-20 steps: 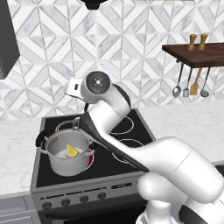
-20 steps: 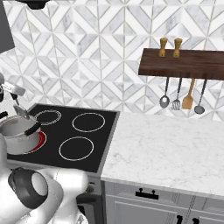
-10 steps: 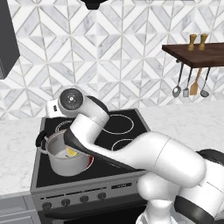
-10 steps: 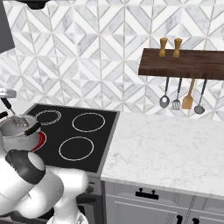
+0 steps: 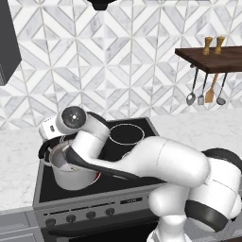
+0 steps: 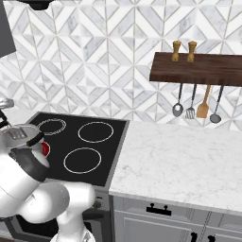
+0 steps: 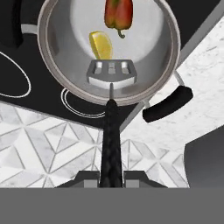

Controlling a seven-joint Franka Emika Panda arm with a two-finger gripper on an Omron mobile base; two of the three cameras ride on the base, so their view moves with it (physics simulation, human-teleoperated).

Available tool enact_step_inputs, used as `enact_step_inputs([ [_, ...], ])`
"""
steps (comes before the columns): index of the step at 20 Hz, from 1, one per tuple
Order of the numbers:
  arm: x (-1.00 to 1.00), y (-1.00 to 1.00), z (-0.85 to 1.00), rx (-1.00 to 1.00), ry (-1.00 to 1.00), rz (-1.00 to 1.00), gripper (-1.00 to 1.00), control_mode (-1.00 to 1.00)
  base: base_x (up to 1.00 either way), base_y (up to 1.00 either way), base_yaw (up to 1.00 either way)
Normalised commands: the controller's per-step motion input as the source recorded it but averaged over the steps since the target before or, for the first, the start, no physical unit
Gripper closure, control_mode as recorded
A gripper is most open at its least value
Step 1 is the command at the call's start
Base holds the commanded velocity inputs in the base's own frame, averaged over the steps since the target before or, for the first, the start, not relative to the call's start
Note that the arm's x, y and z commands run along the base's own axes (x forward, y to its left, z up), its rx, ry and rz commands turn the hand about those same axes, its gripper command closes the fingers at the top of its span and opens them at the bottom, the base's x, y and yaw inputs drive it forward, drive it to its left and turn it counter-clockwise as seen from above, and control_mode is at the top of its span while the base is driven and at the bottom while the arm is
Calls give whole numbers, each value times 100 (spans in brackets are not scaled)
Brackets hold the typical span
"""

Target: Put the lemon wedge and bell pepper in the pot. Retrieve the spatula and lightly stir the vegetables in the pot.

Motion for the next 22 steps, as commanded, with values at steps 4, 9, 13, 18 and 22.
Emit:
enact_step_inputs([
  [4,22,3,-46,-5,0,12,100,-100,0,0,0],
  [9,9,13,-29,-6,0,6,100,-100,0,0,0],
  [13,18,14,-28,-6,0,3,100,-100,0,0,0],
  [18,35,11,-27,-6,1,1,100,-100,0,0,0],
  [22,-37,42,19,-1,-7,5,100,-100,0,0,0],
])
